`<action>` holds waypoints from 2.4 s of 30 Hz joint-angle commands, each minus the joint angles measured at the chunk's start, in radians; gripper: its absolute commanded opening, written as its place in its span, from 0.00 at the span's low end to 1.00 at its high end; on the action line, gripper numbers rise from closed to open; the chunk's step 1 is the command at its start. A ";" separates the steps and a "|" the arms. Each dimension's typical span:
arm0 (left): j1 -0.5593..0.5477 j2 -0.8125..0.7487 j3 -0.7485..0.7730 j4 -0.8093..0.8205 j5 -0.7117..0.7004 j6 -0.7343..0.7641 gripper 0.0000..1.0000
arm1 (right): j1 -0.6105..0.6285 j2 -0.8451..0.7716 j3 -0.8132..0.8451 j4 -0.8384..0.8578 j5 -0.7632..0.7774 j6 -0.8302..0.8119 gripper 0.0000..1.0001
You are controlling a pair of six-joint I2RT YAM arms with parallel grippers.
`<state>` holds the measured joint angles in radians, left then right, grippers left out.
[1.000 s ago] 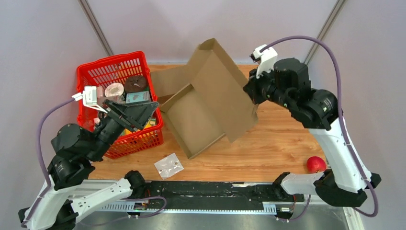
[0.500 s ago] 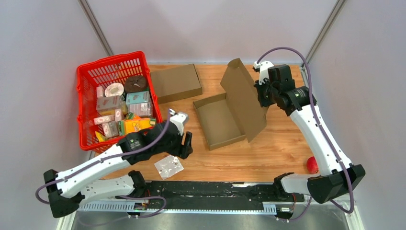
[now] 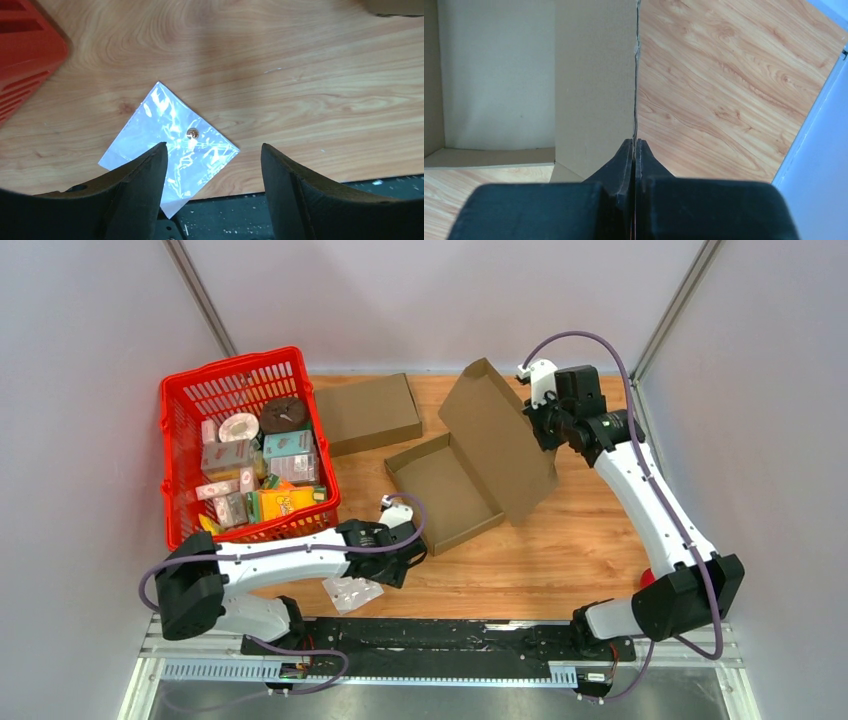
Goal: Fold the paper box
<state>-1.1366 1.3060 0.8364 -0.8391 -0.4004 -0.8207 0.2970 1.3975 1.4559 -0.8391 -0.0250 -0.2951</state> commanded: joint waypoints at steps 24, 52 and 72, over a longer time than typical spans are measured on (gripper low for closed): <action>-0.407 0.470 0.112 -0.337 -0.238 -0.164 0.61 | 0.007 -0.178 -0.065 0.153 -0.087 0.013 0.00; -0.325 0.371 0.271 -0.376 -0.350 -0.083 0.00 | 0.024 -0.170 -0.074 0.149 -0.101 0.034 0.00; 0.127 0.170 0.630 0.187 0.202 0.377 0.00 | 0.037 -0.039 0.001 0.002 -0.288 -0.019 0.01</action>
<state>-1.0924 1.3838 1.3834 -0.7826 -0.3622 -0.5400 0.3328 1.3159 1.4025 -0.7521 -0.2417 -0.2855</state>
